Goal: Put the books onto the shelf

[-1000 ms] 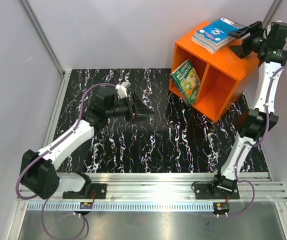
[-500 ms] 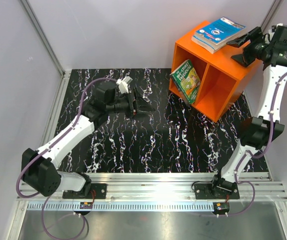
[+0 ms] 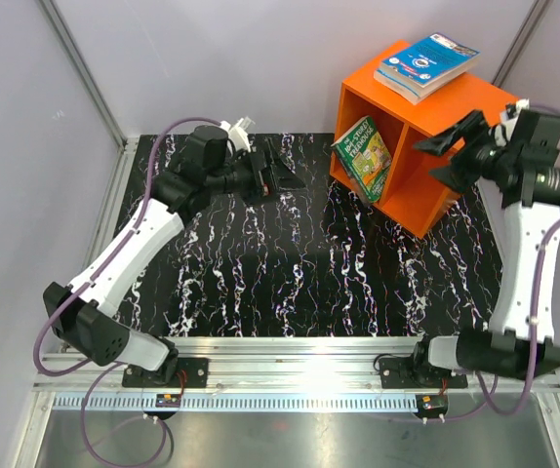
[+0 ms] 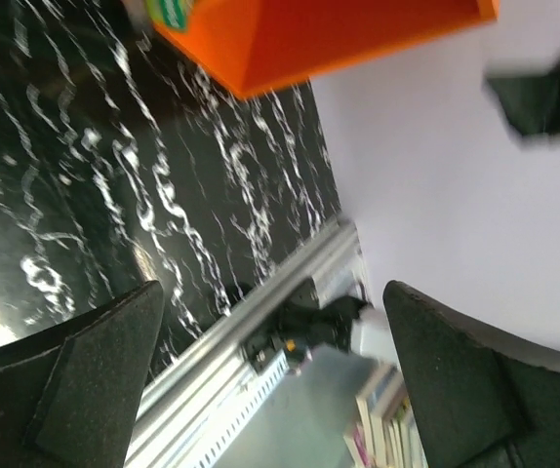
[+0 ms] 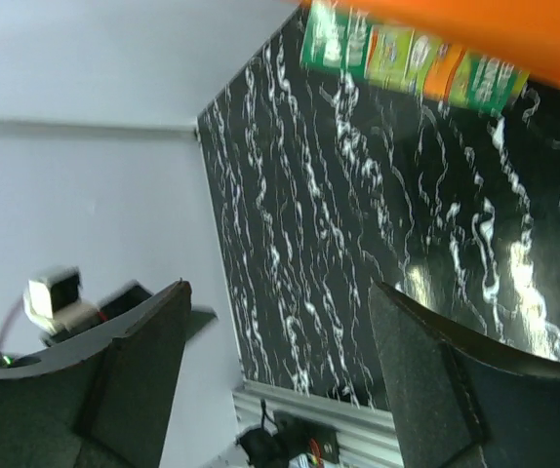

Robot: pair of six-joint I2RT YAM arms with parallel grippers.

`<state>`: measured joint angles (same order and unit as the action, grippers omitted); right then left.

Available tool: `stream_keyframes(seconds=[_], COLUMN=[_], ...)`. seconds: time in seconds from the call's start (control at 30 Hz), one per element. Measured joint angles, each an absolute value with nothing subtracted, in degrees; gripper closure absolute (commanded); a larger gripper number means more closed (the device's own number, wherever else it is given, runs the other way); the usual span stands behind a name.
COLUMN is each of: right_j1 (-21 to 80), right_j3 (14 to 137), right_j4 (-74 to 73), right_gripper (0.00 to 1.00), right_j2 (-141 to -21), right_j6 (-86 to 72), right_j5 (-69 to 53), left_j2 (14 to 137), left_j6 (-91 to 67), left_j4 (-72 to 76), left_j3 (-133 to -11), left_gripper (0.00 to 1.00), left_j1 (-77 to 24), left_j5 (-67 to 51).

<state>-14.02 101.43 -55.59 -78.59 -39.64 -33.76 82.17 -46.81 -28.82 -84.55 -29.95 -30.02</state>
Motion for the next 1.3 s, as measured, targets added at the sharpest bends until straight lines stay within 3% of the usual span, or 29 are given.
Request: stream_keyframes(seconds=[0.23, 0.43, 0.5, 0.63, 0.73, 0.83, 1.03, 1.3], right_j1=[-11.92, -11.90, -11.70, -11.46, -11.38, -11.35, -11.35, -11.35], right_j3=[86.04, 83.72, 83.83, 83.79, 82.43, 76.77, 62.26, 57.93], right_j4=[-57.04, -57.14, -57.21, -57.34, -56.84, -53.82, -48.49, -46.54], right_gripper=[0.16, 0.14, 0.12, 0.03, 0.01, 0.00, 0.00, 0.00], right_j2=[-57.56, -48.47, -46.72, -43.55, -40.53, -36.23, -27.68, -22.87], right_j6=[-39.81, -40.47, -40.40, -40.97, -42.81, -46.70, -56.53, -58.76], right_j5=[-33.63, -35.18, -35.68, -37.15, -38.79, -41.65, -45.30, -46.17], left_j2=[81.10, 78.15, 73.34, 56.01, 39.83, 31.92, 30.81, 25.21], left_j6=[-42.46, -34.44, -32.64, -30.37, -28.23, -26.74, -24.16, -23.44], left_j4=[-41.60, -54.83, -54.85, -46.11, -35.75, -31.59, -29.08, -29.54], left_j3=[-93.86, -102.48, -98.59, -76.01, -52.97, -41.25, -39.86, -39.86], left_gripper=[0.01, 0.01, 0.01, 0.01, 0.01, 0.01, 0.01, 0.01], left_j1=[-30.20, -31.38, -31.46, -31.38, -31.33, -31.35, -31.35, -31.35], left_j5=[-11.16, 15.22, 23.64, 34.98, 38.52, 39.35, 39.86, 37.71])
